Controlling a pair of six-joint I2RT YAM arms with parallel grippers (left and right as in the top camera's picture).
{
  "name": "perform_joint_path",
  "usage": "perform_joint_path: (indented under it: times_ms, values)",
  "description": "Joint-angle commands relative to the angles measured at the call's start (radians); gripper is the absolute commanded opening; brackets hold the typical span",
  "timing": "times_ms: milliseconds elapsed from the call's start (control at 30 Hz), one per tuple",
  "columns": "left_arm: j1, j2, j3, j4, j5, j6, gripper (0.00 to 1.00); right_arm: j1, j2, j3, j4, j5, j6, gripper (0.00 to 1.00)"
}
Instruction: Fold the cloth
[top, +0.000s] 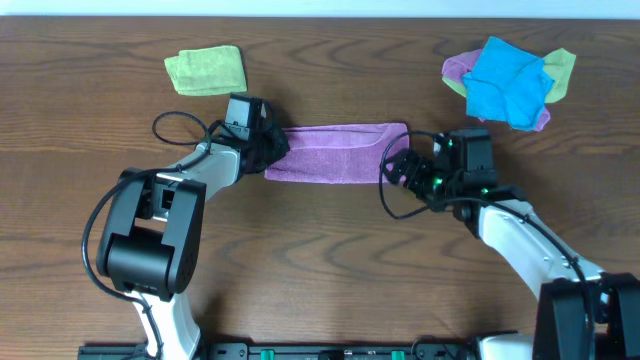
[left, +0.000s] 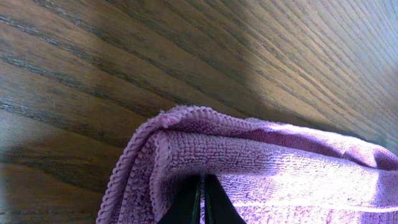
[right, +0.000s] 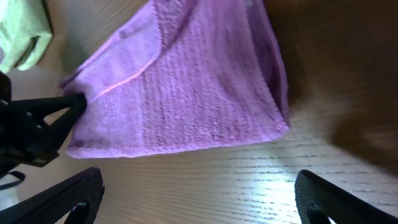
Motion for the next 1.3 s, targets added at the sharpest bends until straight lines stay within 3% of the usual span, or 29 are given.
perform_joint_path:
  times_ms: [0,567,800,1100,1267]
  values:
    - [-0.003,0.031,0.011,-0.008,-0.026,0.022,0.06,-0.006,0.021,-0.033,0.035,0.000,0.029,0.97]
    - [-0.003,0.031,0.011,-0.034,-0.026,0.023,0.06,0.004,0.258,-0.048,0.357,0.003,0.092,0.84]
    - [-0.003,0.031,0.012,-0.034,-0.026,0.023,0.06,0.036,0.356,-0.048,0.494,0.015,0.108,0.71]
    - [-0.003,0.031,0.012,-0.034,-0.026,0.023,0.06,0.069,0.411,-0.046,0.615,0.095,0.063,0.01]
    - [0.002,0.031,0.012,-0.033,-0.027,0.027,0.06,0.065,0.363,-0.040,0.639,0.066,0.017,0.01]
